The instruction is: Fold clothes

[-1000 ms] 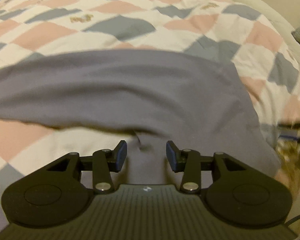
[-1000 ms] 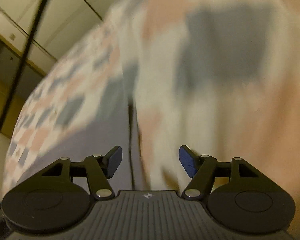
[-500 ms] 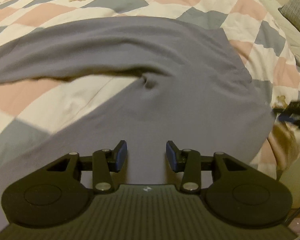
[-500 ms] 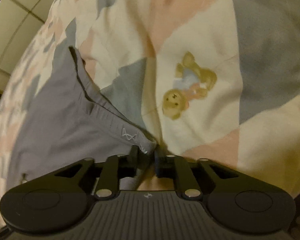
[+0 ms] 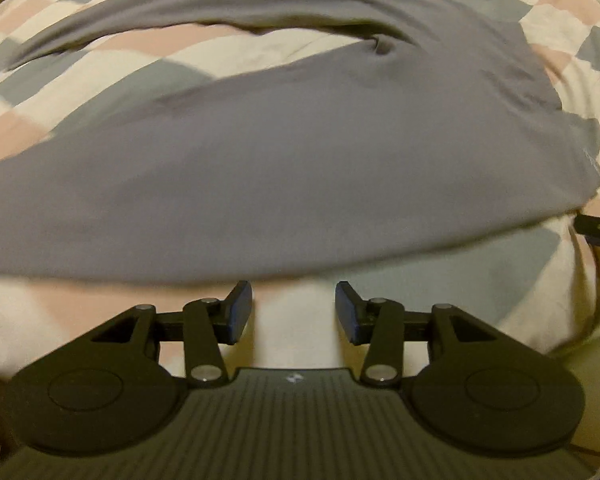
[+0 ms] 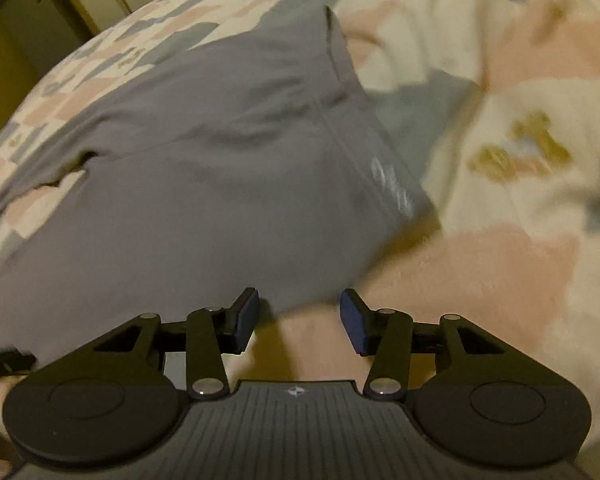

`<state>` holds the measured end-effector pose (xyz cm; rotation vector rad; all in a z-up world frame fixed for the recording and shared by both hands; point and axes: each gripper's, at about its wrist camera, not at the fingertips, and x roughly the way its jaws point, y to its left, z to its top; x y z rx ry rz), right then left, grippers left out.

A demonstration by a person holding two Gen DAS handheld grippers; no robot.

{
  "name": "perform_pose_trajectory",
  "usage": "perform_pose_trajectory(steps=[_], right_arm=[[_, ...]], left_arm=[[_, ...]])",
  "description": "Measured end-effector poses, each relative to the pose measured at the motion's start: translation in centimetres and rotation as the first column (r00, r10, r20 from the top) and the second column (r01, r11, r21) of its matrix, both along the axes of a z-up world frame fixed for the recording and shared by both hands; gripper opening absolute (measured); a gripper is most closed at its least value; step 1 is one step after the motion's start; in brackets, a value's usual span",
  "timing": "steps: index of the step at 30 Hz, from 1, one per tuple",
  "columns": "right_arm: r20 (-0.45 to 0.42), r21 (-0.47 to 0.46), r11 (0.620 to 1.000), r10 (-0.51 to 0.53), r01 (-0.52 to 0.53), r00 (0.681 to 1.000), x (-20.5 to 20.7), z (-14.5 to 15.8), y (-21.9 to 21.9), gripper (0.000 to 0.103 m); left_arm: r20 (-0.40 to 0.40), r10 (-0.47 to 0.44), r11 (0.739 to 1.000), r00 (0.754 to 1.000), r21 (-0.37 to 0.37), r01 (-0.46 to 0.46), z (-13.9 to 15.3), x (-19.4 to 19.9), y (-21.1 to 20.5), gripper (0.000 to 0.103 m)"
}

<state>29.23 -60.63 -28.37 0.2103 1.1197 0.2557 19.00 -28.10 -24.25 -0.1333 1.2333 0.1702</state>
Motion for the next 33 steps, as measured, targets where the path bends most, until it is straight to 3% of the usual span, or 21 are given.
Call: perform_pose_trajectory(steps=[3,5,7,8,10,14,19,25,33], right_arm=[[-0.041,0.087,0.996,-0.024,0.027,0.999,-2.5,2.7,-1.9,0.05],[-0.038,0.177,0.983,-0.038,0.045,0.999,-3.9,5.3,-2.3,0.057],[-0.008,0.229,0.973,-0.032,0.033,0.999,-5.2,8.4,-2.5,0.073],[0.008,0.253,0.967,-0.029,0.026,1.0,-5.8,10.0,-2.6,0.074],[0.043,0.268,0.963,-0.004,-0.008,0.999,-6.6,12.9,-2.4,0.082],[0.085,0.249,0.965,0.062,-0.081,0.994,-8.0,17.1,-1.4,0.088],[0.116,0.193,0.966,0.149,-0.169,0.982,-9.0,19.9,0.8,0.094],[0.118,0.147,0.964,0.204,-0.22,0.972,-11.7,20.8,2.2,0.095],[0.104,0.141,0.964,0.212,-0.225,0.972,-13.8,21.9,1.8,0.096]], left_arm=[[0.0,0.05,0.999,0.999,0.007,-0.05,3.8,-2.0,-1.0,0.042],[0.024,0.071,0.997,0.997,0.021,-0.071,6.8,-3.1,-1.6,0.043],[0.059,0.078,0.996,0.995,0.045,-0.081,9.7,-4.0,-2.2,0.05],[0.078,0.081,0.995,0.994,0.057,-0.086,11.2,-4.4,-2.5,0.051],[0.118,0.09,0.993,0.989,0.071,-0.099,13.8,-5.4,-3.0,0.053],[0.179,0.109,0.988,0.978,0.088,-0.127,17.6,-6.9,-3.7,0.056],[0.214,0.118,0.985,0.97,0.096,-0.141,19.9,-8.9,-4.3,0.057],[0.217,0.123,0.983,0.968,0.107,-0.148,20.7,-11.3,-4.9,0.058],[0.207,0.131,0.981,0.969,0.117,-0.158,21.9,-12.9,-5.1,0.06]])
